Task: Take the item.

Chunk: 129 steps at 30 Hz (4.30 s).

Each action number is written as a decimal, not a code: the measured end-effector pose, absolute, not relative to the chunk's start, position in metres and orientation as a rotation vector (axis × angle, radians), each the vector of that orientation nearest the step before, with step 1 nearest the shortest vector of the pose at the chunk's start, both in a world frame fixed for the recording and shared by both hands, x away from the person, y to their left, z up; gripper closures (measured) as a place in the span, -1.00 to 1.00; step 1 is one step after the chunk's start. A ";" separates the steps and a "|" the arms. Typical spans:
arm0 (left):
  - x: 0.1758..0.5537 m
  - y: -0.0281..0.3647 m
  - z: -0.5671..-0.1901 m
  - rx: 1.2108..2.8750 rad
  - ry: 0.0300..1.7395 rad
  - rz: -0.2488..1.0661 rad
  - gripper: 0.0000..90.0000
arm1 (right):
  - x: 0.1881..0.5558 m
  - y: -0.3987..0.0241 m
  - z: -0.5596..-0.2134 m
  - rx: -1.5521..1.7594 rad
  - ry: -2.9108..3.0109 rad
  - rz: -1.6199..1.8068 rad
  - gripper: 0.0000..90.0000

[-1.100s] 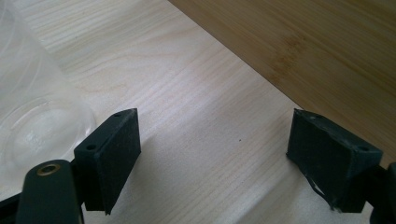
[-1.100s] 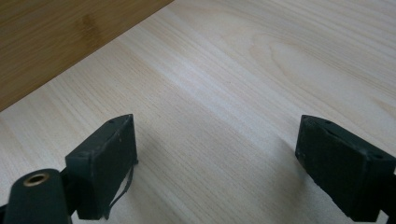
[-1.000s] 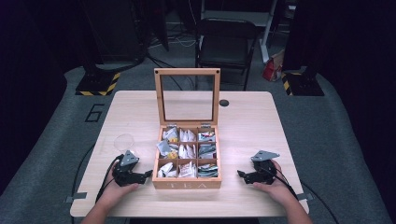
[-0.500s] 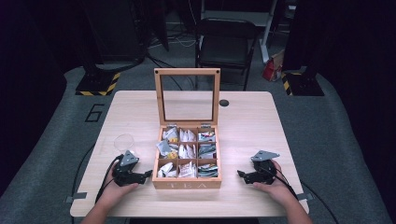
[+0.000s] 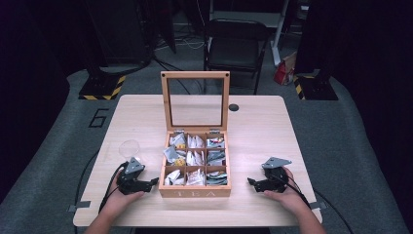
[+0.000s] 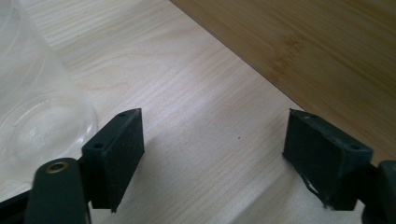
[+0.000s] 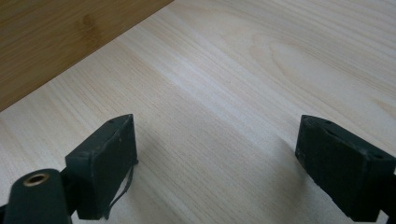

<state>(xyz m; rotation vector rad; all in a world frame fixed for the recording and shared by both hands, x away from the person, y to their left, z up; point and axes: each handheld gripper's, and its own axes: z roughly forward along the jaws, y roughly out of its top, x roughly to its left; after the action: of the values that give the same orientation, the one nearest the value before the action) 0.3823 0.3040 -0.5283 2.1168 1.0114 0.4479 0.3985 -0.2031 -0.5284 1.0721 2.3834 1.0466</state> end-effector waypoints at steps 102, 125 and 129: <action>0.420 0.275 -0.433 2.023 1.027 0.438 0.23 | 0.399 -0.203 -0.528 1.072 2.384 1.046 -0.74; 0.437 0.263 -0.438 2.023 1.032 0.422 0.60 | 0.399 -0.203 -0.528 1.069 2.387 1.046 -0.74; 0.439 0.262 -0.440 2.016 1.033 0.413 0.66 | 0.399 -0.203 -0.528 1.072 2.383 1.047 -0.74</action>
<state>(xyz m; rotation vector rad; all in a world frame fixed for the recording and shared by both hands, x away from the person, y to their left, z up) 0.4390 0.2622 -0.4399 2.0165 1.0330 0.4128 0.3985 -0.2031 -0.5284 1.0721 2.3832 1.0467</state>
